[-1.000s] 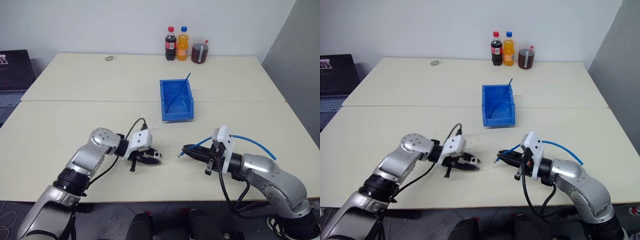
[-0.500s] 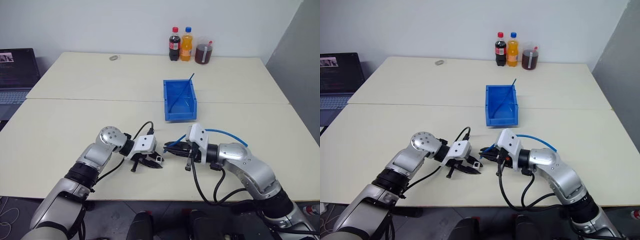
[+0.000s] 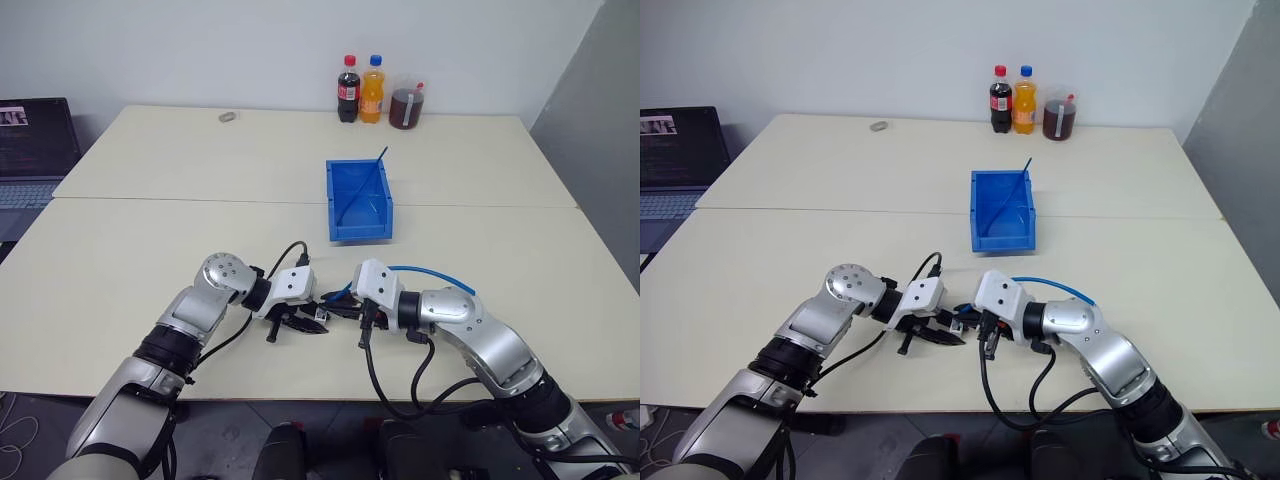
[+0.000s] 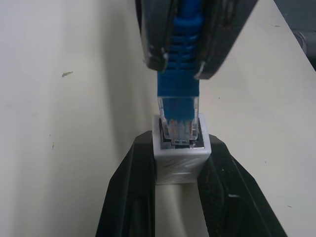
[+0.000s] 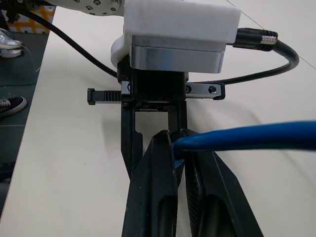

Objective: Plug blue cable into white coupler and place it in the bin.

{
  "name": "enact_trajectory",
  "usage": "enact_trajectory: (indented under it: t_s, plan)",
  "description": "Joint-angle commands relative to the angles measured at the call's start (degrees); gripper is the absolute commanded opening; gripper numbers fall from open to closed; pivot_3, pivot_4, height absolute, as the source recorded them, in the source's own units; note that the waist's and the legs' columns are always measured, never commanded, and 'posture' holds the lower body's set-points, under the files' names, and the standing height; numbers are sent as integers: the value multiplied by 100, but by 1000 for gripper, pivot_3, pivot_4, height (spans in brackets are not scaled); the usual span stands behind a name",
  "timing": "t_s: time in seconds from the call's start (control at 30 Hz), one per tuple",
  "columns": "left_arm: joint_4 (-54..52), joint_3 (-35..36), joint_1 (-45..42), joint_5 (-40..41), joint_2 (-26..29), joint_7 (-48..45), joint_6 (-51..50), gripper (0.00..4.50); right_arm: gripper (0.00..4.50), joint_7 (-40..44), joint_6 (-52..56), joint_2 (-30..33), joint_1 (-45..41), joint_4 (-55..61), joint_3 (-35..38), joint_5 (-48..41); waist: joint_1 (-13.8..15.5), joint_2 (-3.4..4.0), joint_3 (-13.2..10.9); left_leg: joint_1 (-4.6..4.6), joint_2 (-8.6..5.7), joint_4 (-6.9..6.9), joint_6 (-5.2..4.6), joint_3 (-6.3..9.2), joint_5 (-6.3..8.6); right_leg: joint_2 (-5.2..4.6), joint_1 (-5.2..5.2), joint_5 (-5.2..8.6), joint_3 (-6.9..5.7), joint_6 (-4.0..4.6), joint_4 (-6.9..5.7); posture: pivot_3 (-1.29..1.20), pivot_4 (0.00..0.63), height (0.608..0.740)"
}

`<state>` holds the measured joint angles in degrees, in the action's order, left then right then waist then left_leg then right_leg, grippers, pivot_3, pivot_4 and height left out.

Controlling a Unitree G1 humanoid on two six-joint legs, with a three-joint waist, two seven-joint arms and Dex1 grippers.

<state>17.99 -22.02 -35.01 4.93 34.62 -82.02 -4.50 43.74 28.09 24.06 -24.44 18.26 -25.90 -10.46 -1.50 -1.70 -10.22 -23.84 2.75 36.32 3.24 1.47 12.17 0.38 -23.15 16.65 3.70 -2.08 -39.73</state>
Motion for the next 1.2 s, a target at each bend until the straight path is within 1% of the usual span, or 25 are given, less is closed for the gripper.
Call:
enact_trajectory:
  t_s: [0.03, 0.2, 0.4, 0.67, 0.8, 1.03, 1.1, 1.17, 1.2]
  plan:
    - [-60, -74, 116, -166, -13, 69, -10, 800, 0, 120, -126, 33, -67, -71, 4, 97, -1, 0, 1, 0, 0, 1, 0, 0, 0, 0, 0, 0, 0, 0, -3, 0, 150, 740]
    - [-38, -55, 109, -204, -67, 164, -40, 800, 0, 298, -167, 121, -102, -42, -53, 176, -1, 0, 1, 1, 0, 5, 0, 0, 0, 0, 0, 0, 1, 0, -8, 0, 150, 740]
    - [18, -20, 60, -239, -183, 283, -78, 800, 0, 370, -66, -11, -200, -67, -201, 276, 6, 1, 2, 1, -1, 14, 0, 2, 0, 0, 3, 1, -1, 0, -12, 0, 150, 740]
    - [-27, -16, 62, -250, -258, 323, -101, 800, 0, 836, 519, -198, -624, -459, -555, 156, 1, 2, 4, 1, 0, 41, 0, 2, 0, 1, 7, -2, 1, -6, -24, 0, 150, 740]
    - [-79, -10, 100, -249, -258, 300, -120, 800, 0, 1166, 874, -116, -711, -626, -934, 284, -3, 10, 22, 2, 0, 44, 0, 4, 0, 1, 10, -2, 0, -6, -24, 0, 150, 740]
    - [-158, 21, 170, -283, -262, 305, -164, 800, 0, 1230, 1017, -160, -701, -965, -1191, 478, -23, 33, 113, 9, 0, 42, -2, 2, 2, 2, 16, 1, 2, -3, -22, 0, 150, 740]
    - [-185, 34, 192, -284, -255, 312, -181, 800, 0, 1256, 1018, -176, -691, -1107, -1238, 545, -30, 35, 114, 31, 0, 39, -2, 1, 2, 2, 37, 3, 2, -2, -20, 0, 150, 740]
    - [-215, 45, 220, -281, -246, 325, -191, 800, 0, 1262, 1022, -240, -666, -1246, -1237, 569, -35, 34, 127, 90, 1, 20, -3, -2, 3, 2, 92, 9, 4, 6, -4, 0, 150, 740]
    - [-232, 52, 238, -281, -243, 333, -193, 800, 0, 1241, 1008, -291, -649, -1341, -1226, 579, -38, 35, 137, 116, 2, -6, -3, -3, 3, 2, 113, 24, 5, 33, 15, 0, 150, 740]
